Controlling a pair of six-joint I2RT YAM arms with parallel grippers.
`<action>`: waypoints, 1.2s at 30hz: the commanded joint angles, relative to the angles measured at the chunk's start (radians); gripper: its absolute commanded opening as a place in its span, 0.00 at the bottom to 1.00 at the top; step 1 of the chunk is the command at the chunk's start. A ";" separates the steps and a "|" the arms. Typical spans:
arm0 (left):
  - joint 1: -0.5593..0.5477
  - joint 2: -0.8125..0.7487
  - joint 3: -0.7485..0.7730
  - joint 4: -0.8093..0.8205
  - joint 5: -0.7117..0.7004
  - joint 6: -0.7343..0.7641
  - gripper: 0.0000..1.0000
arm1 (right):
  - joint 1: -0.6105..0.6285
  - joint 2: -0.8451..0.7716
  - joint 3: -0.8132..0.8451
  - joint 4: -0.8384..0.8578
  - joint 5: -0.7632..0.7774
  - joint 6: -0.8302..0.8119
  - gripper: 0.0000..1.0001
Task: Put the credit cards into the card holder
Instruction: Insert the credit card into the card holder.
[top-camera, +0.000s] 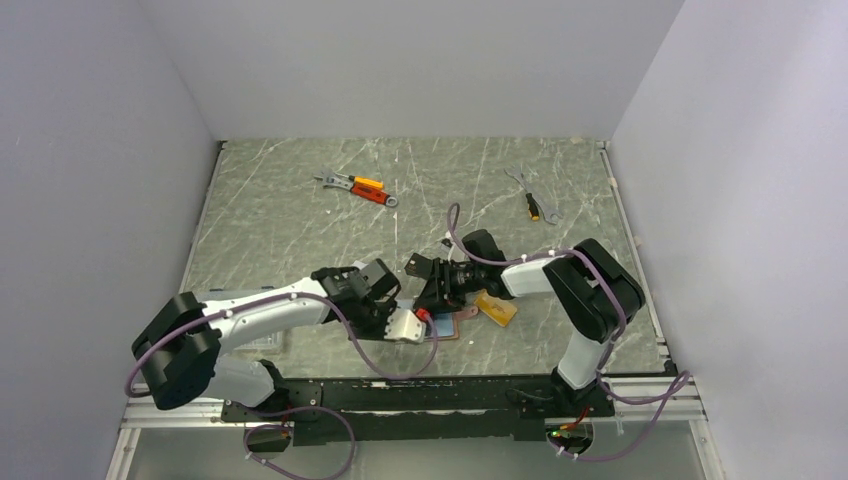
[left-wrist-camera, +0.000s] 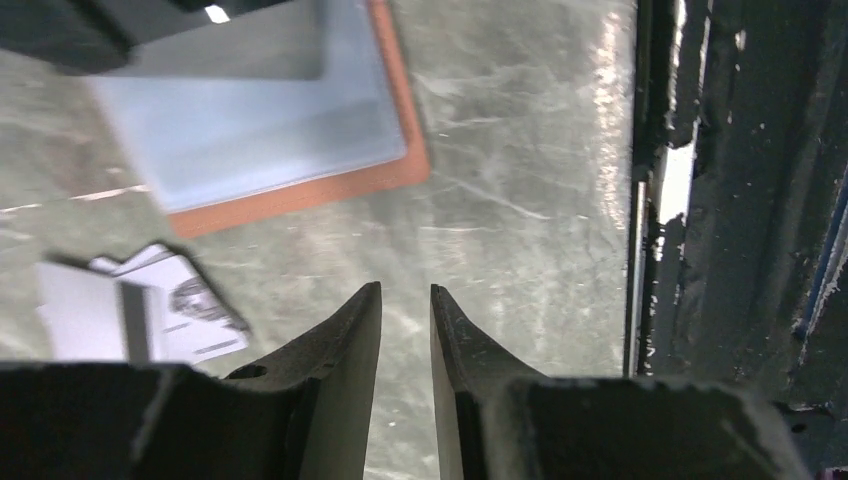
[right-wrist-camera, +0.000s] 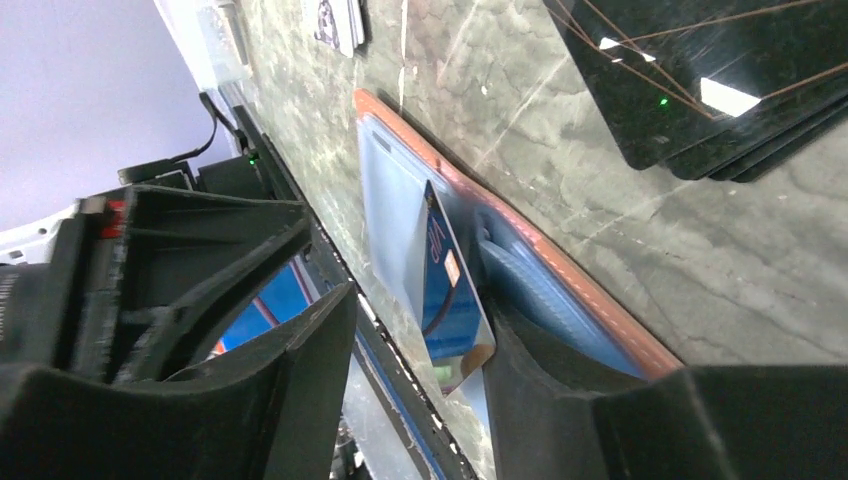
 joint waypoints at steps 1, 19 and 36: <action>0.037 -0.030 0.106 -0.043 0.054 0.014 0.30 | -0.007 -0.038 -0.020 -0.160 0.166 -0.078 0.55; 0.036 0.220 0.093 0.256 0.013 -0.001 0.28 | -0.001 -0.095 -0.041 -0.134 0.134 -0.022 0.52; 0.034 0.191 0.037 0.248 0.028 -0.021 0.23 | -0.002 -0.160 -0.081 -0.115 0.104 0.028 0.40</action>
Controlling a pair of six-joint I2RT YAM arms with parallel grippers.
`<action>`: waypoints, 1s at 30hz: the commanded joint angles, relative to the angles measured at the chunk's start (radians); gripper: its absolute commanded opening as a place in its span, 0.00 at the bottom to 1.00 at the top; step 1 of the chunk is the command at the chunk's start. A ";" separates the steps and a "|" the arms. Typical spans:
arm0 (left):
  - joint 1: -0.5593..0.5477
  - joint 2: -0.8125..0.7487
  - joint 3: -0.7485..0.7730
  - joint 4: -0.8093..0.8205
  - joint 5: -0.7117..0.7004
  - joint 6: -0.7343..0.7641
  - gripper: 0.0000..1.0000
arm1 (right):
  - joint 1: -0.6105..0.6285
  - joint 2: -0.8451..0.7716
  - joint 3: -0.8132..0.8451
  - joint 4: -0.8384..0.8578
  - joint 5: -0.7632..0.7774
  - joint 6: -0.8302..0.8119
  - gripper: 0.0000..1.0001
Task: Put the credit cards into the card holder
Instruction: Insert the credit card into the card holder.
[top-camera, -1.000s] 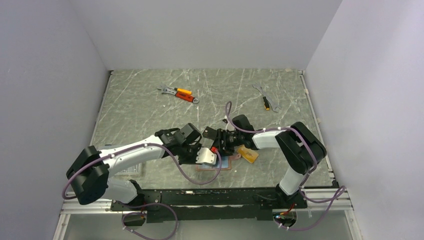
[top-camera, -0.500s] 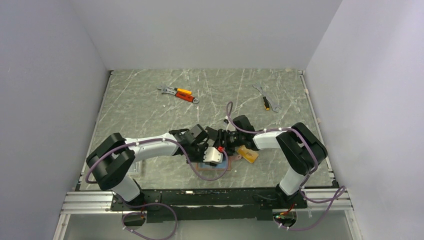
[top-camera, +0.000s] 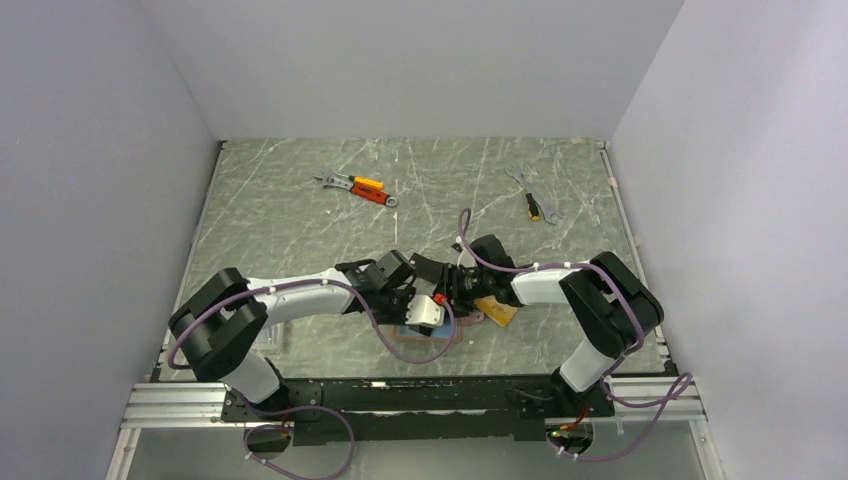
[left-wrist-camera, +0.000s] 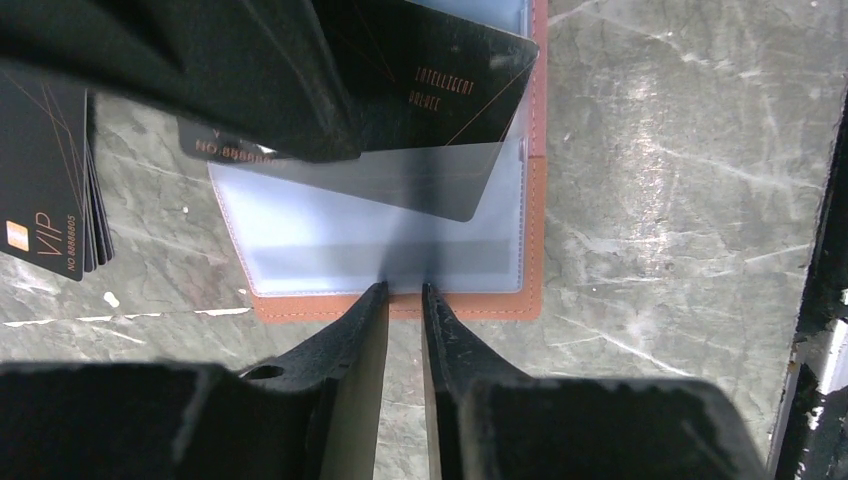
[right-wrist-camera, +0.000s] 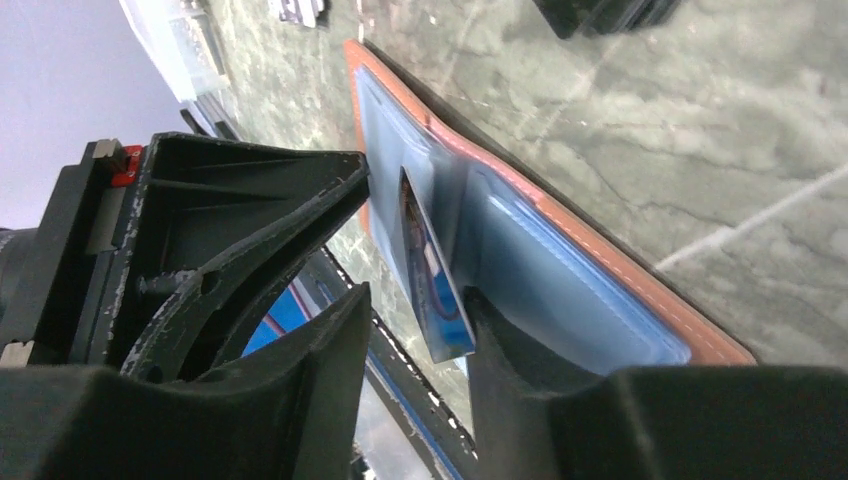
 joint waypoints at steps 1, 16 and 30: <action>-0.003 -0.009 -0.036 -0.014 0.006 -0.011 0.23 | -0.001 -0.019 -0.005 -0.050 0.036 -0.001 0.36; -0.005 -0.015 -0.044 -0.016 0.011 -0.013 0.21 | 0.000 -0.066 -0.017 -0.119 0.043 0.001 0.40; -0.004 -0.018 -0.028 -0.022 0.007 -0.010 0.19 | 0.004 -0.069 0.015 -0.185 0.097 -0.013 0.00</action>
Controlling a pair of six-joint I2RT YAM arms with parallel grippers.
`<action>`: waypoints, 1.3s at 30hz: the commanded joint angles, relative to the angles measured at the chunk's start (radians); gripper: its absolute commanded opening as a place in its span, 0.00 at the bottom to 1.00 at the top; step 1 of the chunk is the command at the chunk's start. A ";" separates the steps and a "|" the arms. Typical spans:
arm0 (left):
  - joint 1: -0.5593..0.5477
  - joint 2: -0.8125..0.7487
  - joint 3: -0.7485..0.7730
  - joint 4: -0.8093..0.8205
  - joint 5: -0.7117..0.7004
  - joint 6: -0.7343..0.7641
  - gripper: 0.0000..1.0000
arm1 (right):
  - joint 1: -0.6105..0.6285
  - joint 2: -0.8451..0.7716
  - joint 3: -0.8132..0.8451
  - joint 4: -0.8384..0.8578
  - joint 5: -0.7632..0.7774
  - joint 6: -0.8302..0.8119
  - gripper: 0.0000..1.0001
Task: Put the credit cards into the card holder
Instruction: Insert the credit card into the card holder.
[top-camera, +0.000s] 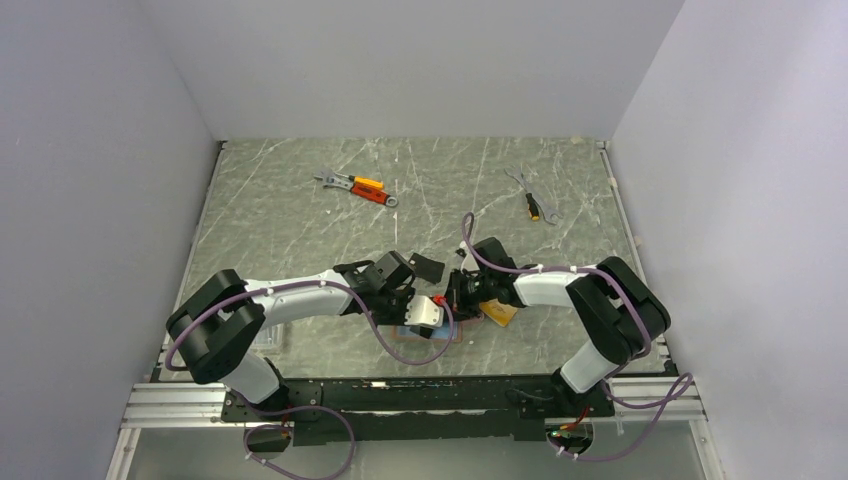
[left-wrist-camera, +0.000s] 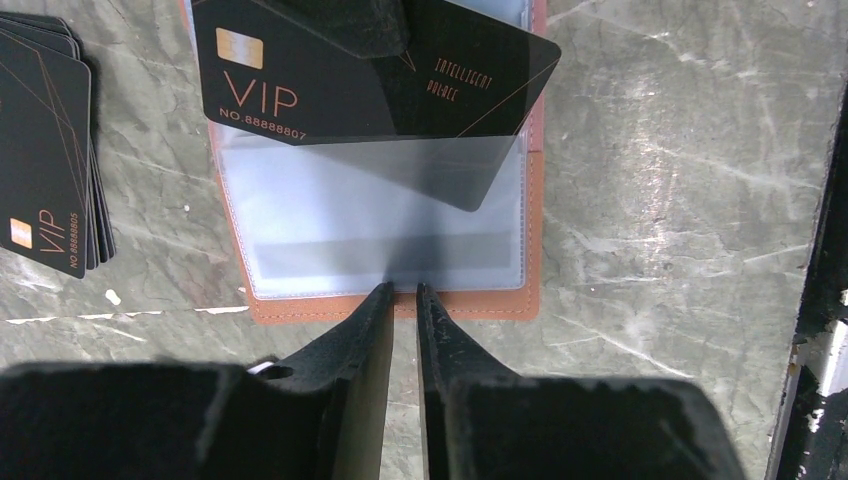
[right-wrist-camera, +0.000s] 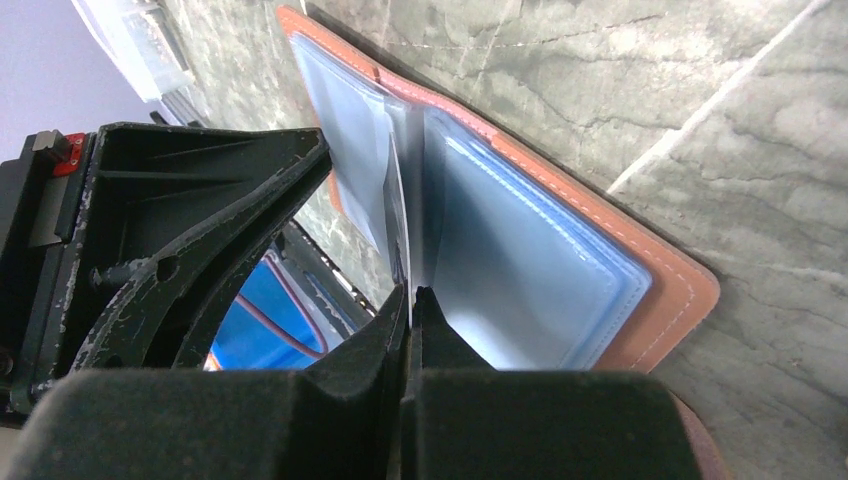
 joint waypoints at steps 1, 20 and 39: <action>-0.004 -0.002 -0.013 -0.040 0.004 -0.009 0.19 | 0.002 -0.035 0.019 -0.046 0.053 -0.013 0.00; -0.005 -0.015 -0.045 -0.028 -0.014 -0.005 0.17 | 0.005 0.058 0.106 -0.192 0.010 -0.081 0.00; -0.004 -0.023 -0.054 -0.026 -0.021 -0.001 0.15 | 0.002 0.187 0.208 -0.271 -0.053 -0.177 0.00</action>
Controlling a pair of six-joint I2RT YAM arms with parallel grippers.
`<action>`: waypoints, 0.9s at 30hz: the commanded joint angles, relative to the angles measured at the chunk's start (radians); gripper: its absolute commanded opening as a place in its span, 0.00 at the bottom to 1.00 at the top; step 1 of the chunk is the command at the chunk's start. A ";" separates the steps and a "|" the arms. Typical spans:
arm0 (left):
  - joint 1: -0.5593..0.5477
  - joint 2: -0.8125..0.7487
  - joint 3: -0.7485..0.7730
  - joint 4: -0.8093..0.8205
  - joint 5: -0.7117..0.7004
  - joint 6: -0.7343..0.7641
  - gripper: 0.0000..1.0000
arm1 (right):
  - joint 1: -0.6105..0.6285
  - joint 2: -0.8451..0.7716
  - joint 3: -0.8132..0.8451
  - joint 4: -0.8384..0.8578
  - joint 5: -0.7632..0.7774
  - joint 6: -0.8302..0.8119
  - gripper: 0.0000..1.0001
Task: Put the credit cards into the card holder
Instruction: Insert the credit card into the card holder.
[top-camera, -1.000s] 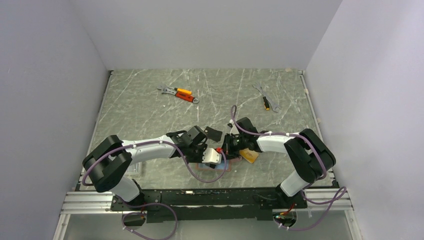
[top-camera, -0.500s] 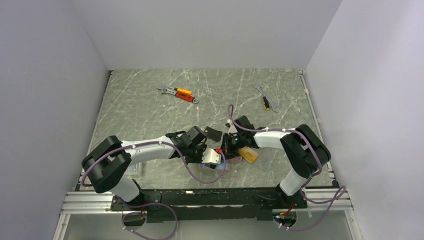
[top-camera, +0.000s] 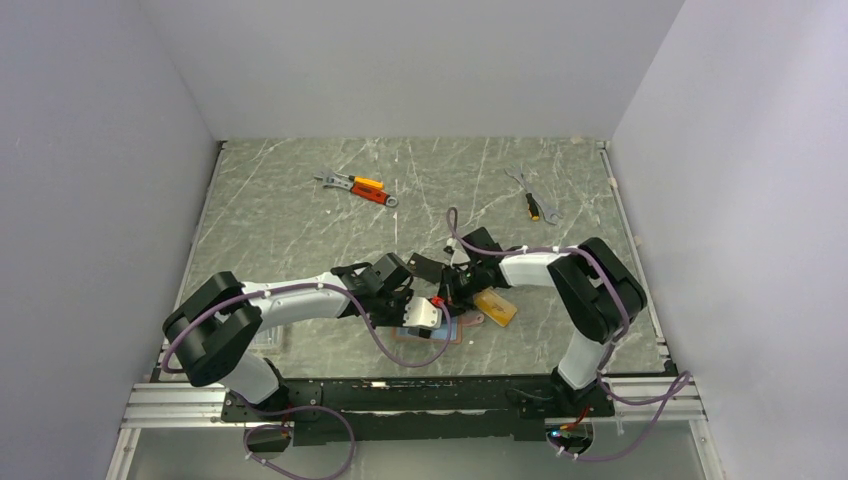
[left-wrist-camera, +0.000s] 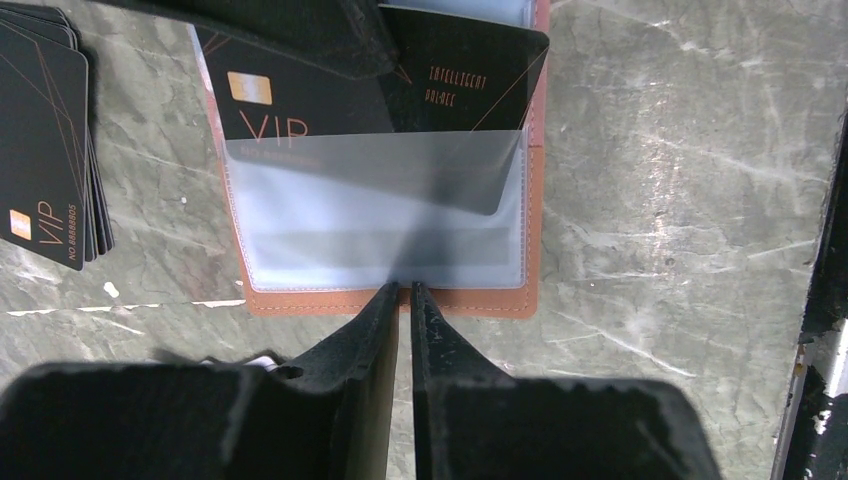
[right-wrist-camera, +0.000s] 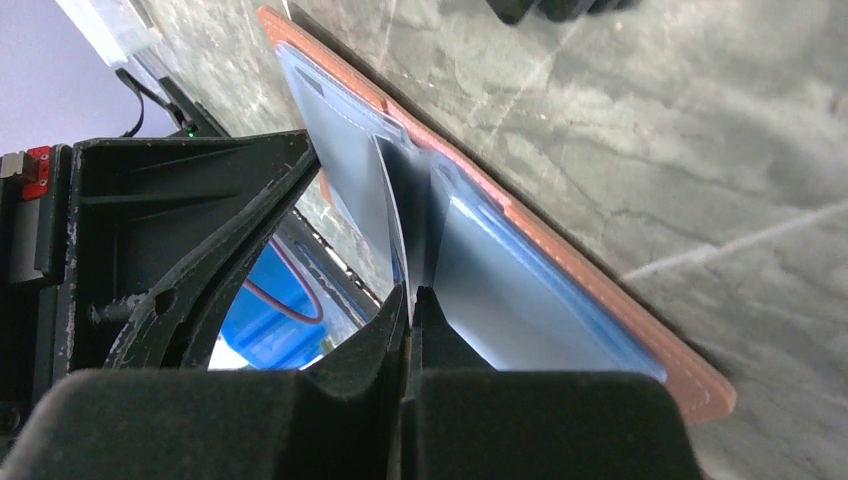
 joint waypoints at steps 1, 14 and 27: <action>-0.002 -0.007 -0.028 -0.047 -0.008 -0.004 0.14 | 0.004 0.060 0.040 -0.065 0.022 -0.052 0.00; -0.002 0.001 -0.011 -0.035 -0.011 0.002 0.14 | 0.049 0.120 0.132 -0.059 0.038 -0.047 0.02; -0.002 -0.055 0.065 -0.097 0.012 -0.001 0.15 | 0.050 0.075 0.121 -0.104 0.096 -0.050 0.41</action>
